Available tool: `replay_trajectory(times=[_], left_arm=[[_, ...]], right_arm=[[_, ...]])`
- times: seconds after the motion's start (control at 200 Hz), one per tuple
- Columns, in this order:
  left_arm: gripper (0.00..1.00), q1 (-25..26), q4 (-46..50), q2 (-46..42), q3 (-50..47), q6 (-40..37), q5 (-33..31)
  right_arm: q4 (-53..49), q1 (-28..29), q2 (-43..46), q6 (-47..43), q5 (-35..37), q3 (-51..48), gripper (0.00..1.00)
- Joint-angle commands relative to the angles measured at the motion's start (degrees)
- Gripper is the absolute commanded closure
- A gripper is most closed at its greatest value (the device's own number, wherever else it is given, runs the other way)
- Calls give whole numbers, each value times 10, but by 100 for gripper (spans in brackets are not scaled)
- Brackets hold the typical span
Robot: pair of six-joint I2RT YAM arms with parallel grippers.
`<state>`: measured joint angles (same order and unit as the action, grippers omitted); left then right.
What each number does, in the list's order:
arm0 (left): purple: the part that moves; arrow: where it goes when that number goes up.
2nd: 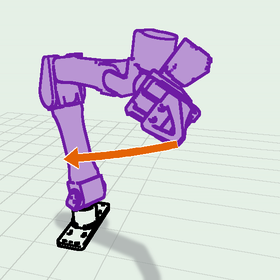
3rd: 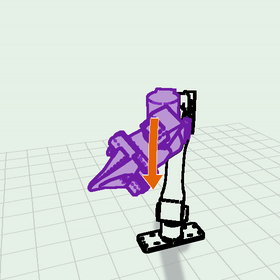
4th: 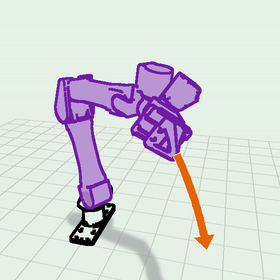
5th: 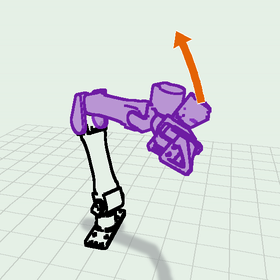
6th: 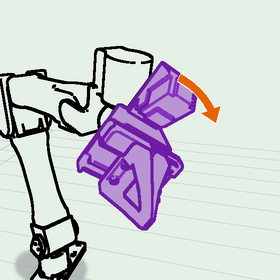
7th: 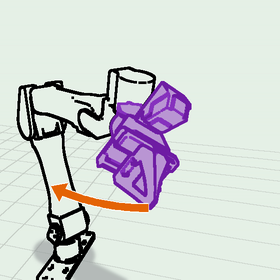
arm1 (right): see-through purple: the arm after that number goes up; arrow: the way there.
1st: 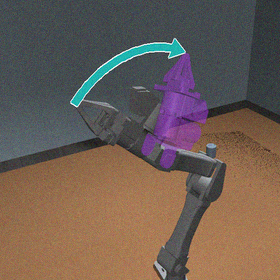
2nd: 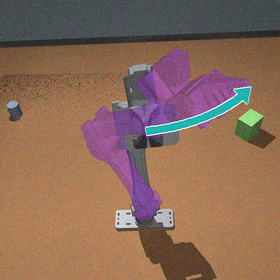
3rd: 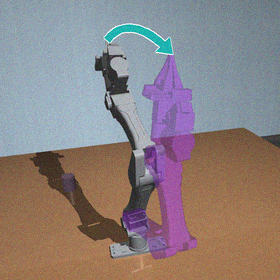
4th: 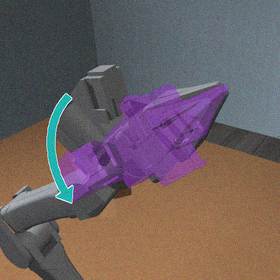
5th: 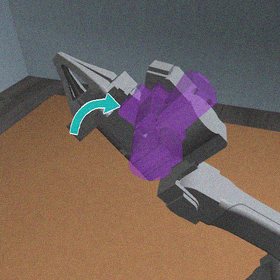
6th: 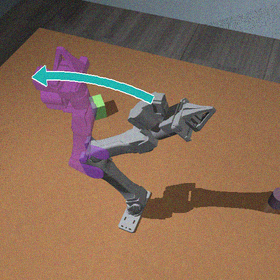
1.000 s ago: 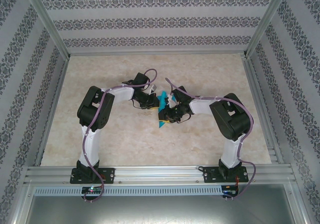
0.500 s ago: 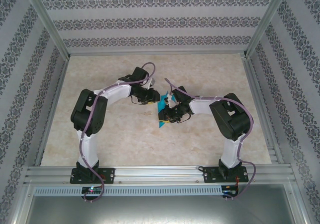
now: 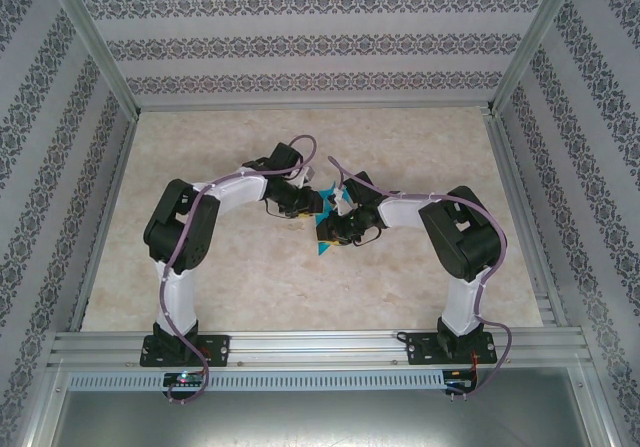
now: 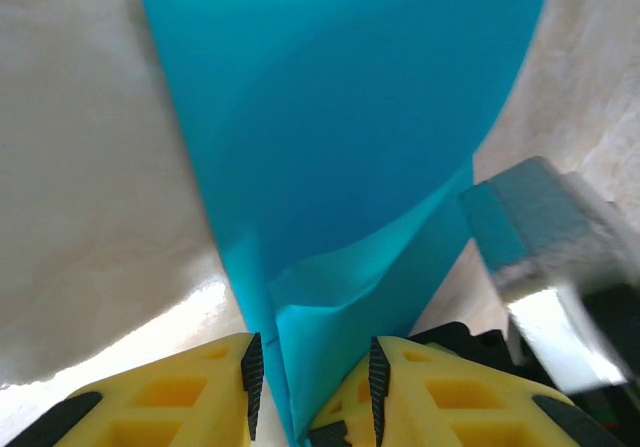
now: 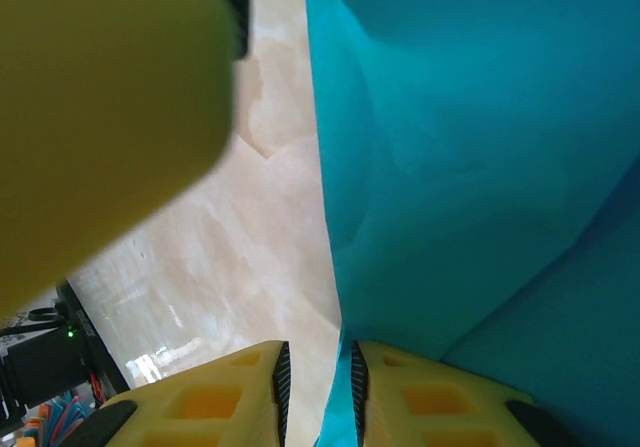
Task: Fold a paper plane with a square sheet of paper (pick it up from the middle)
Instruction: Fourth fold the wing at the center of the table.
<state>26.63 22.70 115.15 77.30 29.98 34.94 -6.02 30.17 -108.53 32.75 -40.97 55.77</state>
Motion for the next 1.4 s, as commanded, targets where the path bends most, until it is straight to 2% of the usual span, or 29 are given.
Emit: replay_trajectory(times=[0.0,0.15,0.53,0.754,1.094,1.229,1.394], left_arm=[[63,5,-25,20,-6,5,17],[66,5,-38,35,-7,7,25],[86,5,-11,68,19,-14,3],[89,5,21,86,38,-35,-15],[90,15,46,121,37,-63,-51],[90,17,45,133,34,-65,-58],[91,17,45,135,29,-65,-61]], right_arm=[[-28,7,5,-11,27,-5,74],[-29,9,5,-10,27,-4,74],[-33,9,8,-13,28,-8,74],[-28,9,15,-8,23,-4,73],[53,-3,46,56,-8,-19,71],[115,-23,65,105,-24,-40,72],[122,-47,58,123,-24,-37,75]])
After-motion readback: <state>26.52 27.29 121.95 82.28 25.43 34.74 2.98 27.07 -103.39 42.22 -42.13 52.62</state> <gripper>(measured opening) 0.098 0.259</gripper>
